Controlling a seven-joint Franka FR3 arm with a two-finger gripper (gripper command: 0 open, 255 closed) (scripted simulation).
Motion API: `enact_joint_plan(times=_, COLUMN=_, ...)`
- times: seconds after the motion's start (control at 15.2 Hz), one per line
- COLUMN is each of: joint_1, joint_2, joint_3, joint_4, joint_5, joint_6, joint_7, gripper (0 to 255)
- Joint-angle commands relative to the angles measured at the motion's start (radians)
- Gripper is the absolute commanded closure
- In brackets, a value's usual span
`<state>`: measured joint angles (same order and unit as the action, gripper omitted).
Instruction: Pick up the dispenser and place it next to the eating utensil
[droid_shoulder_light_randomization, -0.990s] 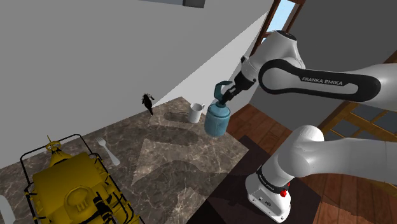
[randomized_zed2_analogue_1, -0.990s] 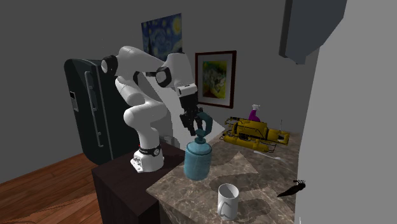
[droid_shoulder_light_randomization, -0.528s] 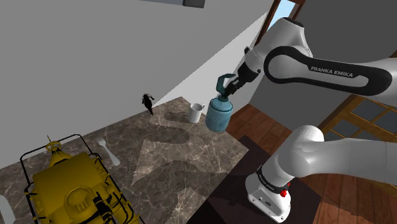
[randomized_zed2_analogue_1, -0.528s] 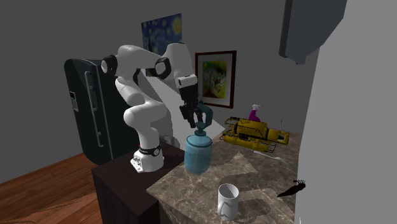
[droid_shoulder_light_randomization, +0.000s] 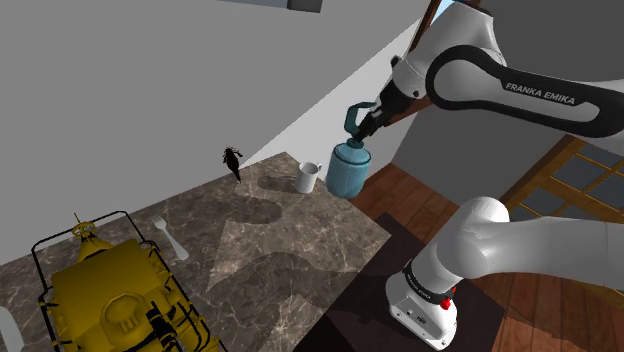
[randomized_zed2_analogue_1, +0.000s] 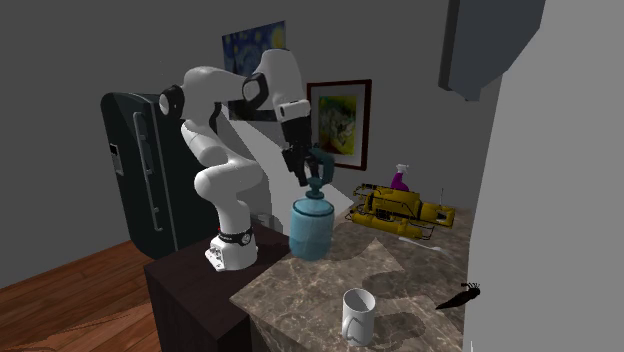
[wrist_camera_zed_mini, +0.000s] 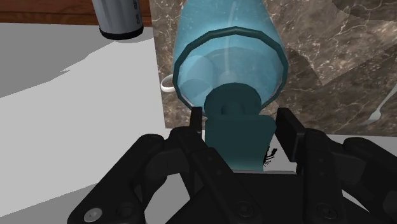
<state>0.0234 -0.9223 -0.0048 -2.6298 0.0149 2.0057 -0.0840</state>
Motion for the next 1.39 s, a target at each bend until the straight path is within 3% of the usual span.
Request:
enact_joint_plan(times=0.0, joint_1=0.000, joint_2=-0.001, joint_3=0.000, joint_4=0.029, joint_5=0.000, joint_6=-0.029, joint_7=0.000, gripper=255)
enact_joint_plan(times=1.32, joint_1=0.001, joint_2=0.077, joint_3=0.000, joint_4=0.344, joint_5=-0.001, joint_6=-0.266, joint_7=0.004, gripper=255)
